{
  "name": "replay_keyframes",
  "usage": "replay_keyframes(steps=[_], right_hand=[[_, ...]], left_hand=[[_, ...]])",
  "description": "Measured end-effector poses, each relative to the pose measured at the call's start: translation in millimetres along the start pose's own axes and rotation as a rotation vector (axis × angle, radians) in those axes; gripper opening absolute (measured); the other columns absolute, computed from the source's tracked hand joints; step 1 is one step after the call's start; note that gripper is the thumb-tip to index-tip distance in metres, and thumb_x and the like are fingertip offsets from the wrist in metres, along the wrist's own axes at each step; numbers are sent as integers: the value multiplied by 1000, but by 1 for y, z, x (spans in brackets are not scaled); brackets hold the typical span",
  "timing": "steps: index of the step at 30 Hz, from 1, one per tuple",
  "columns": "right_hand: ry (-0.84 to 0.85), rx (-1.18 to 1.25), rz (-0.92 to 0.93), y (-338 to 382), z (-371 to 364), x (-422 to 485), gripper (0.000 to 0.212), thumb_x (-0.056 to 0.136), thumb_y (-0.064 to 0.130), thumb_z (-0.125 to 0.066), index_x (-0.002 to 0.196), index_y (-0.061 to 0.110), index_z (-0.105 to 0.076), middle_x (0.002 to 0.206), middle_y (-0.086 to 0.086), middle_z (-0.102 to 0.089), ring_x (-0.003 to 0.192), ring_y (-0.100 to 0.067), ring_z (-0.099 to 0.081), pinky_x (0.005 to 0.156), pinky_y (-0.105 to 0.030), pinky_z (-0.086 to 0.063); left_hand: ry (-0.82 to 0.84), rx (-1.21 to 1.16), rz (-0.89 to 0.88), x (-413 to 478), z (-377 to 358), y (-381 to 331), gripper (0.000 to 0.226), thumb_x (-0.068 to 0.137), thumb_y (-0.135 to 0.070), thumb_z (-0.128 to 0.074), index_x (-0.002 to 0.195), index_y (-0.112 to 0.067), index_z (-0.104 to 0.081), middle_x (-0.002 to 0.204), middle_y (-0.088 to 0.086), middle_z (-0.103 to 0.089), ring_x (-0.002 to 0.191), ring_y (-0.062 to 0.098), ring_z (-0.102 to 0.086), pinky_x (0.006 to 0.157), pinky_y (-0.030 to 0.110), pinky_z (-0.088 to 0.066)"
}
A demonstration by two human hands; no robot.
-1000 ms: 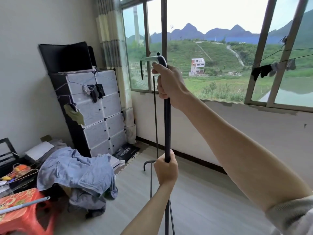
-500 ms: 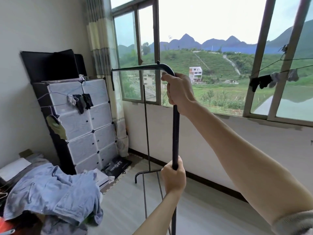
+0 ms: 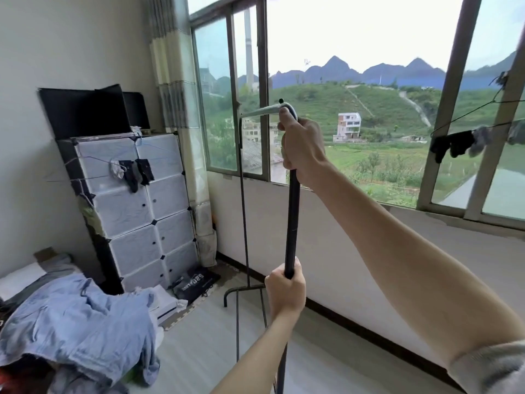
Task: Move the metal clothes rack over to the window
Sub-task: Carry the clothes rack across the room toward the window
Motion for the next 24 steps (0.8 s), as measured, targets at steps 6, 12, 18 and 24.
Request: replay_keyframes(steps=[6,12,18,24], right_hand=[[-6,-34,5,-20,69,36,33,104,35,-47,82,12,-56,58,1,-41,44,-12,-38,40,-26,-35],[36,-50,-16,-44,132,65,28,104,31,-49,93,6,-57,57,-2,-40,37,-9,-37,34,-20,-33],[43,-35,-65,-71,179,99,19,98,23,-59,98,5,-63,59,1,-43,40,-9,-38,36,-20,-36],[34,-70,-63,-87,175,106,14,99,24,-57,92,11,-59,62,1,-46,48,-13,-42,47,-26,-40]], left_hand=[[-13,4,8,-1,-82,-4,58,97,-24,-55,43,-20,-32,34,-10,-36,35,8,-34,41,18,-27],[58,67,45,6,-156,-3,57,98,-27,-53,45,-18,-34,36,-8,-38,36,9,-37,41,18,-30],[160,187,109,17,-208,0,55,98,-43,-47,49,-20,-37,43,-6,-46,44,14,-45,50,30,-40],[201,254,130,32,-206,-4,52,97,-47,-48,55,-19,-42,52,-5,-51,52,15,-51,53,29,-41]])
Point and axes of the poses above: each hand's wrist, its own x-axis towards the middle knuckle, its own z-axis out of the back of the hand, y = z × x, the point moved 7 cm from there along x, towards the middle knuckle
